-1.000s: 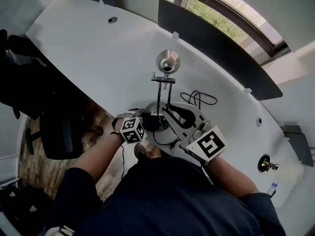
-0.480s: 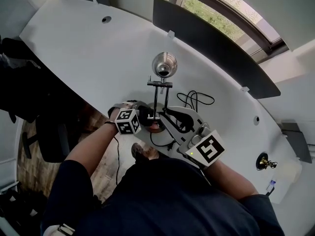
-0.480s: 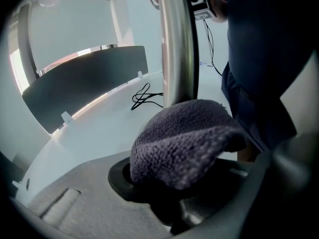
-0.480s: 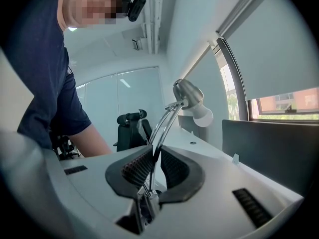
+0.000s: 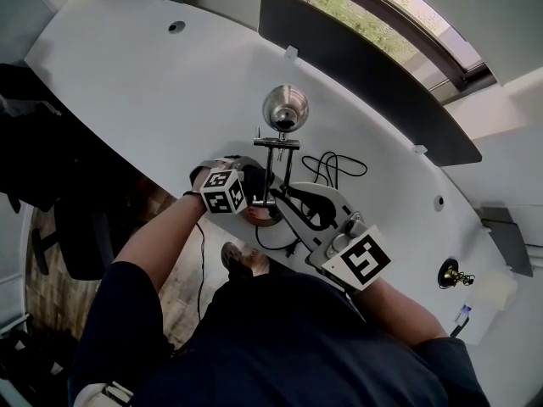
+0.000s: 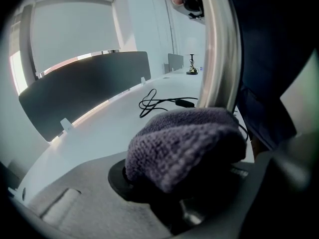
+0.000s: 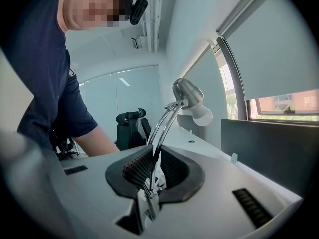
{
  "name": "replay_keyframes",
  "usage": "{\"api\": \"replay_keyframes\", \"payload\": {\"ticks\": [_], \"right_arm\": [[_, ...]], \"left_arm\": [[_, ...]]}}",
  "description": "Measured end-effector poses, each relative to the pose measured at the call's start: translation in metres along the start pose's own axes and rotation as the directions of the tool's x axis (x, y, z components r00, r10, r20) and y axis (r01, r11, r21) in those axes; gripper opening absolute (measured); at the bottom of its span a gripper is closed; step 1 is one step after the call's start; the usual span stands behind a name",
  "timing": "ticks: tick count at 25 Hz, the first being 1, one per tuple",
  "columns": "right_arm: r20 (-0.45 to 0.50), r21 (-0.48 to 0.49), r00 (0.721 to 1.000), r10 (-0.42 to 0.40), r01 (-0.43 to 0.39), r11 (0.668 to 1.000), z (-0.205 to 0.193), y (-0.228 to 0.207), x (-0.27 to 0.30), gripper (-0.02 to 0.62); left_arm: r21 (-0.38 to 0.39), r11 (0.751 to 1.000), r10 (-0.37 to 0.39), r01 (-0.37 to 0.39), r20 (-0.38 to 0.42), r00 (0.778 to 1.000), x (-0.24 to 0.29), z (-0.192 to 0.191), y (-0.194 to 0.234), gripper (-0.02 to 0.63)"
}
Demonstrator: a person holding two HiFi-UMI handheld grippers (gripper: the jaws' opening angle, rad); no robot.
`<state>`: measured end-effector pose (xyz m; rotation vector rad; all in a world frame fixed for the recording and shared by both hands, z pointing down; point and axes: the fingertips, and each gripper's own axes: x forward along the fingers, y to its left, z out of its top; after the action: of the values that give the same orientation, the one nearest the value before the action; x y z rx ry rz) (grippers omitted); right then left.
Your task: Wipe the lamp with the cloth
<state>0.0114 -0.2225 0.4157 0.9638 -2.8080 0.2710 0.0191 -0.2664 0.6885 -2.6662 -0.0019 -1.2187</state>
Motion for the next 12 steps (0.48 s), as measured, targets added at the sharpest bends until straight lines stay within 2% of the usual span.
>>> {"api": "replay_keyframes", "payload": {"ticks": [5,12], "right_arm": [[-0.008,0.0,1.0,-0.019,0.019,1.0,-0.001,-0.002,-0.001,0.057],[-0.019,-0.02,0.999,-0.039,0.039,0.999,-0.004,-0.002,-0.001,0.057]], "left_arm": [[-0.044,0.999,0.032,-0.031,0.02,0.999,-0.002,-0.002,0.001,0.069],[-0.107,0.992,0.069,-0.071,-0.026,0.997,-0.022,-0.02,-0.031,0.069]]}}
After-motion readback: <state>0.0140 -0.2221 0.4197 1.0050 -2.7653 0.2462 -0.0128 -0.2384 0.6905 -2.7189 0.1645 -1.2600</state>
